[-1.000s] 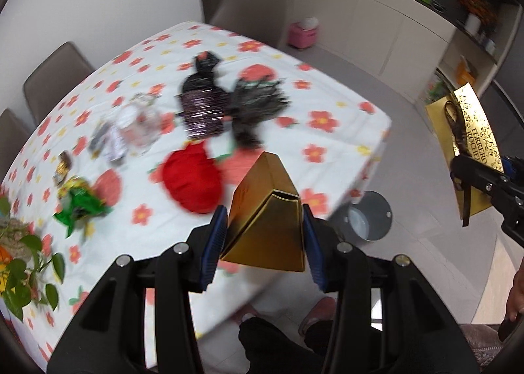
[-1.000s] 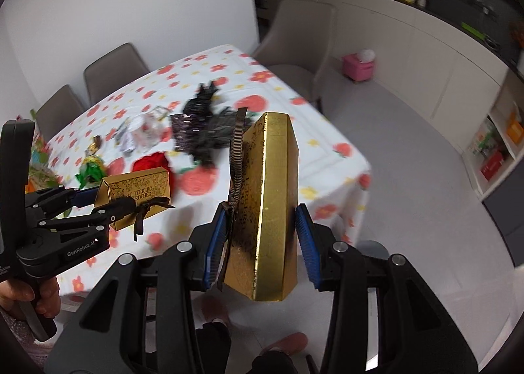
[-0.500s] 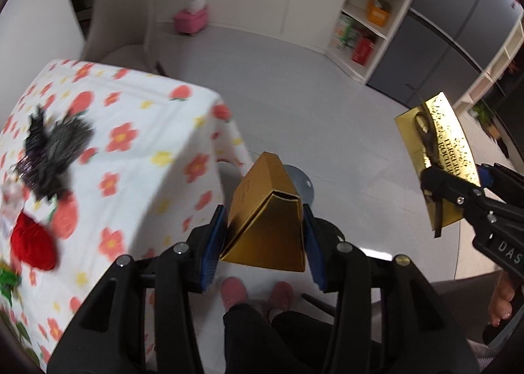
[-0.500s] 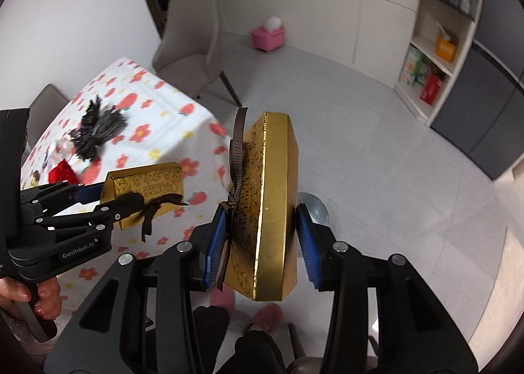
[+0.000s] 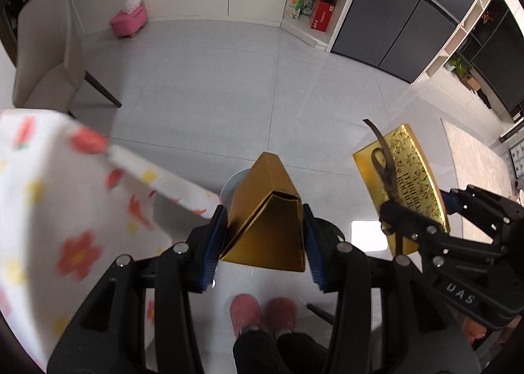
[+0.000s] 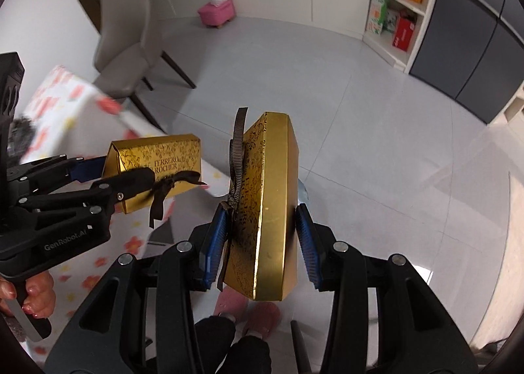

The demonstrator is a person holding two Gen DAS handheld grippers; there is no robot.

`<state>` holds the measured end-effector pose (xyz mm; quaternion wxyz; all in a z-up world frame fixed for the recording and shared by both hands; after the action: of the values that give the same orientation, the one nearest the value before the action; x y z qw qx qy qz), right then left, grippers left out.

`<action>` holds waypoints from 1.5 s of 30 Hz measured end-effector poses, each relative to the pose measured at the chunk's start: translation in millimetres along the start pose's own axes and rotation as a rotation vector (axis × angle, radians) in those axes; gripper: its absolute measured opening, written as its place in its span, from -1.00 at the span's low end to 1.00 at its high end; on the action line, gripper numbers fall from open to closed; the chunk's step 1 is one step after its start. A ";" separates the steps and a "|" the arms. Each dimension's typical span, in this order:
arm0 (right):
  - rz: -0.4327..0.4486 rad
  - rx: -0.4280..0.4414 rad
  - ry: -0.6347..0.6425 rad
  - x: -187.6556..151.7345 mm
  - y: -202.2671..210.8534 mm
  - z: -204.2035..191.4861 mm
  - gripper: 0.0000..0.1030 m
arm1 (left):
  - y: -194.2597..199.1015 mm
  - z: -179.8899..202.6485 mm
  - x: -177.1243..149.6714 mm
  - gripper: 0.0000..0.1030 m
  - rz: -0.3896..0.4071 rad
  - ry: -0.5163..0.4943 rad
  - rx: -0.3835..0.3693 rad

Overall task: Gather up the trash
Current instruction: 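Carry both gold boxes off the table toward the grey bin, then open both tools to drop the gold boxes into the bin, then move both tools back over the table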

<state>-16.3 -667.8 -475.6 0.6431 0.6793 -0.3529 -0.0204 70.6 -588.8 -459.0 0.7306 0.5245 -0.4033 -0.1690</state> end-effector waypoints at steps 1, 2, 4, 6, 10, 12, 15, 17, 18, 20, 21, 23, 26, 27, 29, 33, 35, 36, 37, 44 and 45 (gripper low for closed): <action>-0.002 -0.001 -0.013 -2.7 -16.7 3.5 -0.22 | -14.8 -1.0 -0.4 -0.12 -0.001 -0.003 0.002; -0.003 0.003 -0.025 -5.9 -36.4 7.4 -0.22 | -35.7 -3.2 -2.0 -0.12 -0.004 -0.008 0.004; -0.004 0.003 -0.042 -12.9 -74.1 14.5 -0.22 | -70.8 -7.9 -6.5 -0.12 -0.009 -0.019 0.009; -0.012 0.006 -0.057 -19.8 -107.2 20.0 -0.21 | -107.0 -12.4 -13.9 -0.12 -0.021 -0.028 0.006; -0.028 0.017 -0.077 -33.2 -171.1 27.7 -0.21 | -170.9 -22.6 -30.7 -0.12 -0.055 -0.044 0.005; -0.035 0.016 -0.078 -38.0 -199.1 29.1 -0.20 | -197.5 -28.0 -37.8 -0.12 -0.068 -0.043 0.006; -0.034 0.011 -0.078 -39.2 -227.0 31.2 -0.17 | -228.7 -37.7 -44.0 -0.12 -0.077 -0.034 0.004; -0.029 0.013 -0.083 -40.0 -239.9 34.3 -0.12 | -242.2 -42.1 -45.3 -0.09 -0.080 -0.024 -0.008; -0.028 0.006 -0.081 -40.3 -245.6 36.0 -0.06 | -247.4 -43.4 -45.7 -0.07 -0.080 -0.016 -0.021; -0.029 -0.002 -0.082 -40.3 -254.2 41.9 -0.05 | -253.1 -45.0 -46.1 0.35 -0.083 0.008 -0.040; -0.029 -0.004 -0.089 -40.8 -256.3 44.0 -0.04 | -254.7 -46.8 -45.9 0.41 -0.078 0.015 -0.027; -0.033 -0.010 -0.096 -41.2 -258.7 49.2 -0.04 | -255.9 -48.7 -46.6 0.41 -0.076 0.016 -0.018; -0.033 -0.016 -0.098 -39.1 -252.7 52.8 -0.04 | -253.2 -46.2 -45.1 0.41 -0.084 0.017 -0.009; -0.032 -0.019 -0.096 -38.0 -249.0 53.0 -0.04 | -249.6 -45.4 -45.0 0.42 -0.086 0.014 -0.003; -0.032 -0.025 -0.090 -34.2 -238.8 53.8 -0.04 | -243.9 -44.5 -43.4 0.42 -0.088 0.001 0.007; -0.032 -0.030 -0.082 -25.1 -209.5 50.5 -0.04 | -216.5 -40.8 -37.1 0.42 -0.091 -0.010 0.015; -0.034 -0.033 -0.074 -19.2 -187.7 45.7 -0.04 | -193.2 -37.4 -30.1 0.42 -0.088 -0.008 0.014; -0.033 -0.036 -0.067 -16.2 -176.0 43.4 -0.04 | -184.3 -36.6 -27.2 0.41 -0.085 -0.008 0.013; -0.031 -0.040 -0.059 -13.0 -164.3 40.8 -0.04 | -172.8 -35.1 -23.8 0.41 -0.082 -0.009 0.013; -0.011 -0.057 -0.009 16.2 -62.3 15.2 -0.04 | -68.7 -27.4 2.4 0.41 -0.051 0.007 0.031; -0.009 -0.059 -0.001 19.8 -47.3 11.5 -0.04 | -51.5 -27.5 4.7 0.41 -0.047 0.015 0.033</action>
<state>14.4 -691.3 -511.1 0.6625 0.6617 -0.3495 -0.0338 103.7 -594.8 -507.0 0.7207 0.5471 -0.3880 -0.1753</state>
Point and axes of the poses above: each gripper's, at about its wrist camera, not at the fingertips, and y roughly against the way its jaws point, z to its right, x to its top, the point moved 9 cm from there along -y, roughly the way its jaws point, and after that the axes turned 1 degree about z, right-handed, at the moved point
